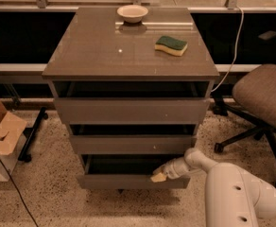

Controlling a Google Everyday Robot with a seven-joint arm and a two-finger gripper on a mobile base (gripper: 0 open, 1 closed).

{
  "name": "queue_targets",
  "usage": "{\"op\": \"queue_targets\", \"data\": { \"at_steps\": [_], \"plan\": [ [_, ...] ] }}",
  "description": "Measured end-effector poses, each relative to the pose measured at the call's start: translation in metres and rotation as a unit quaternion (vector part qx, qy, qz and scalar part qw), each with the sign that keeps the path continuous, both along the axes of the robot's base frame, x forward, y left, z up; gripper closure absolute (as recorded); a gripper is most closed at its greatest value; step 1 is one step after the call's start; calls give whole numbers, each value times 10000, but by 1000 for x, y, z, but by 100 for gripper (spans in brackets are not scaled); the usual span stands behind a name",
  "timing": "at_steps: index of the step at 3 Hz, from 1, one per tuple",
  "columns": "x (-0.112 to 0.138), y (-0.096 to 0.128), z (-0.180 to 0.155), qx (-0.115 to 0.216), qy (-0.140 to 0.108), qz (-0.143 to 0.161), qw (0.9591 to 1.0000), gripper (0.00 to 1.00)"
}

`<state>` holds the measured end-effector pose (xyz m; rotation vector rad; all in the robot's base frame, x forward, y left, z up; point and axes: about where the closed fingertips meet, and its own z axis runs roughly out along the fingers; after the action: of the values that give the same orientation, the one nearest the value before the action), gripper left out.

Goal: Open bottom drawer

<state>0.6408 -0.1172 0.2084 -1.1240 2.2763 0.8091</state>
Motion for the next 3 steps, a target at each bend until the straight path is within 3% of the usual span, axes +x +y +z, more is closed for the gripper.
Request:
{"op": "queue_targets", "data": {
  "at_steps": [1,2,3],
  "plan": [
    [-26,-4,0,-42,268,-63,9996,100],
    [-61,11,-6,17,587,83,9982,74],
    [-61,11,-3,16,587,83,9982,51]
  ]
}}
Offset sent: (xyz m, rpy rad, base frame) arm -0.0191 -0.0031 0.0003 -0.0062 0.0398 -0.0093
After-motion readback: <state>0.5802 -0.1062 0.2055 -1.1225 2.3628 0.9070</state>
